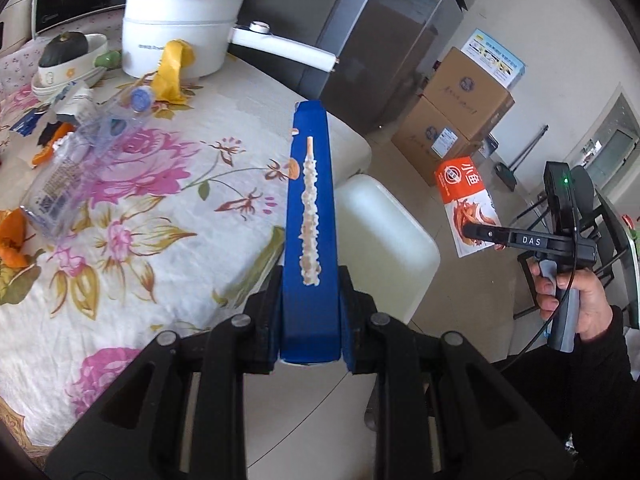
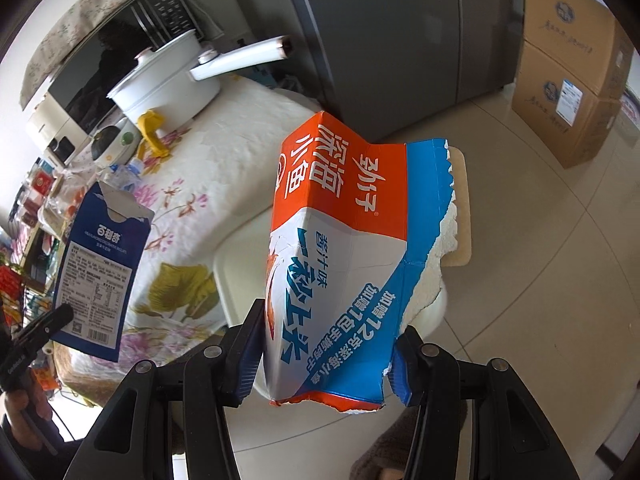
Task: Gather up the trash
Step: 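Lift the blue biscuit box over the white bin and open the left gripper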
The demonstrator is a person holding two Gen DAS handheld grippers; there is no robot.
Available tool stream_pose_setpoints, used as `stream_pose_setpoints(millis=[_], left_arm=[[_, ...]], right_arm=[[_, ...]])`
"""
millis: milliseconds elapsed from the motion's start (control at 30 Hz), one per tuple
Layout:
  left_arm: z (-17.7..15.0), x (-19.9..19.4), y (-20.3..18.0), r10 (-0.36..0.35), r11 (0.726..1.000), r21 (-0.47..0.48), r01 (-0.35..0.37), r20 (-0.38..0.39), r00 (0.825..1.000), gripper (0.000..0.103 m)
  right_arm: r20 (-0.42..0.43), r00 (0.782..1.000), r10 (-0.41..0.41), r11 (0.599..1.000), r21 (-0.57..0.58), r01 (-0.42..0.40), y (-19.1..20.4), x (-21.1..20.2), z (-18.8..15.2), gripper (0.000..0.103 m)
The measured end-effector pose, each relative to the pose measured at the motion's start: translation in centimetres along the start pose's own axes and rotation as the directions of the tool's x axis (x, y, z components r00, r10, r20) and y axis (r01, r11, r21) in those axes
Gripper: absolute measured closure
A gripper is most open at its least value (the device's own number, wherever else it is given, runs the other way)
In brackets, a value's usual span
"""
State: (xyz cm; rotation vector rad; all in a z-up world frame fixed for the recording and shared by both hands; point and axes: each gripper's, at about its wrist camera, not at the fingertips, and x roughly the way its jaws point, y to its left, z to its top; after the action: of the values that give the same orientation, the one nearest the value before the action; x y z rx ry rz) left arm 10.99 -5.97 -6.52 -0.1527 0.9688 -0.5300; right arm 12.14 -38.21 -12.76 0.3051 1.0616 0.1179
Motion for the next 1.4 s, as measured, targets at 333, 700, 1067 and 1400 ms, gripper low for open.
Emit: stream_pose_setpoints(millis=[333,700,1067,1400], left_arm=[[-0.3,6.5,-5.3,-0.047,0.994,0.092,0.059,-0.133,0.99,0.077],[1.0,10.8,-7.4,-0.084,0.993,0.067,0.096,-0.158,0.984,0.077],[1.8,13.0,-7.0,-0.071,0.995,0.054,0.08,-0.151,0.986,0.077],[2.0,11.7,-5.8,-0.013,0.997,0.072,0.023,-0.127,0.992,0.065]], right_arm=[[-0.039,0.998,-0.042,0.997,0.066,0.045,-4.2,0.4,-1.0,0.049],[-0.038,0.999,-0.038,0.997,0.066,0.04,-4.7,0.3,-1.2,0.049],[-0.041,0.997,-0.063,0.994,0.087,0.067,-4.2,0.7,-1.1,0.048],[-0.031,0.997,-0.064,0.995,0.07,0.066,-3.1,0.7,-0.8,0.048]])
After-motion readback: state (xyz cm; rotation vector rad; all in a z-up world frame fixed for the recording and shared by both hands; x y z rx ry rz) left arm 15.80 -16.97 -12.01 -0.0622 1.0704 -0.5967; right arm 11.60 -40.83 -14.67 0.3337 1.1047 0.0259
